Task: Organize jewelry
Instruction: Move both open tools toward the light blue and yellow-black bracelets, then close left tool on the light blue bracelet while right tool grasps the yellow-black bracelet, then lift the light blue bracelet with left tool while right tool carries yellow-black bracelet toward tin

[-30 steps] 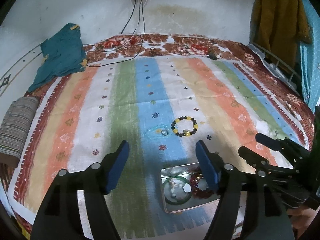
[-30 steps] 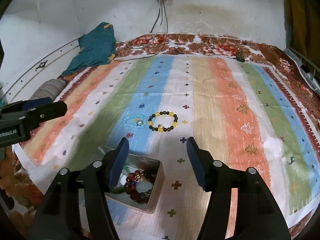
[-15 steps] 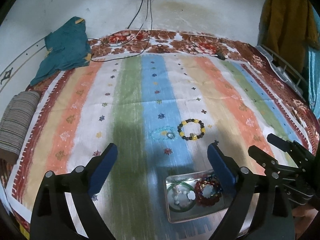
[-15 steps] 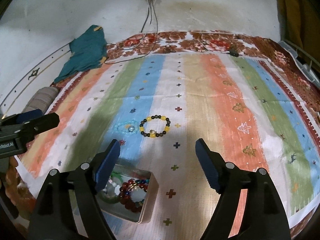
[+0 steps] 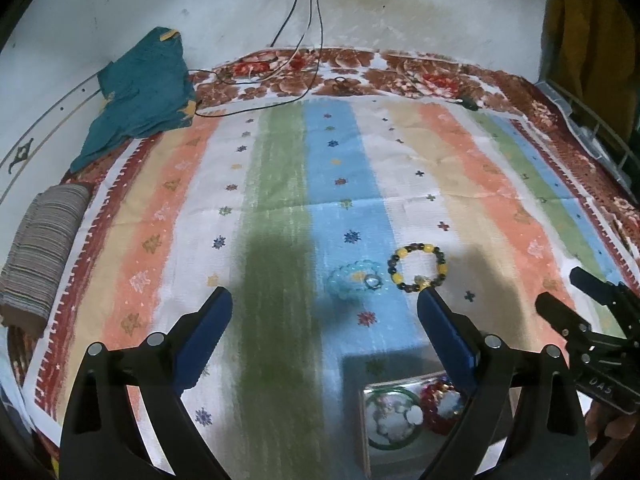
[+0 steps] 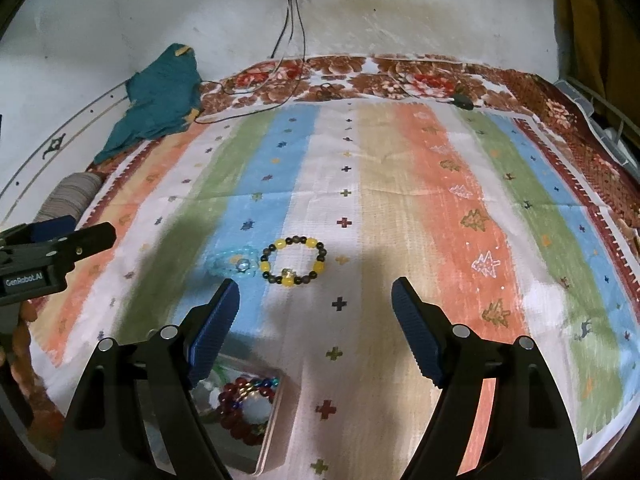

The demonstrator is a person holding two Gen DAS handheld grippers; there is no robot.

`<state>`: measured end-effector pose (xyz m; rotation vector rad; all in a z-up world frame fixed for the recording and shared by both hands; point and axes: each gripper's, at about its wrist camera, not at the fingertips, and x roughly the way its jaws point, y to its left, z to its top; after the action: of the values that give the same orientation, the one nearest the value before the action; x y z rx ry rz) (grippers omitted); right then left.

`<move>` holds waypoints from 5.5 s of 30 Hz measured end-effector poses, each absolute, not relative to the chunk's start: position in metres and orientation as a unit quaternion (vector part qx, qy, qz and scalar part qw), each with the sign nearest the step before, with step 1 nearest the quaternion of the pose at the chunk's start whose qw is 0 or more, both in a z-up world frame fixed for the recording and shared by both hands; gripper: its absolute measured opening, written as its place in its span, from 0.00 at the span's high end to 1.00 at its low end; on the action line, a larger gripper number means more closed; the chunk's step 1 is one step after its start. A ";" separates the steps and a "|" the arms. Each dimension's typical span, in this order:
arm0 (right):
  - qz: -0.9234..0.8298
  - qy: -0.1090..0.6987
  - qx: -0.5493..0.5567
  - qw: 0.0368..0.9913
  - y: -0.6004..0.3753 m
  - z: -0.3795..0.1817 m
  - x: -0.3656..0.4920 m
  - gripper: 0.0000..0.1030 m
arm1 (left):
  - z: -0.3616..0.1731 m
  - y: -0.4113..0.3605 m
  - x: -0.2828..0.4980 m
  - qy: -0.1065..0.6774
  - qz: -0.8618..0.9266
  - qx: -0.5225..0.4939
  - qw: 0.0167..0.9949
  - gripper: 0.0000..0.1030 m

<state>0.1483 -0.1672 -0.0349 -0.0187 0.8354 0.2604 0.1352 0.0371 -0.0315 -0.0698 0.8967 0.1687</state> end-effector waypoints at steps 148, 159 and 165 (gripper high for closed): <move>0.175 0.403 -0.056 0.896 -0.110 -0.058 0.206 0.88 | -0.072 0.044 0.208 0.483 0.025 -0.043 0.874 0.89; 0.176 0.385 -0.049 0.905 -0.119 -0.039 0.182 0.88 | -0.046 0.028 0.184 0.455 0.009 -0.038 0.890 0.89; 0.183 0.376 -0.045 0.907 -0.122 -0.031 0.168 0.88 | -0.032 0.019 0.164 0.438 -0.004 -0.038 0.898 0.89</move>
<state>0.1680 -0.1216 -0.0308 -0.0929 0.7756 0.3772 0.1639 0.0187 -0.0316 -0.0793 0.9072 -0.0081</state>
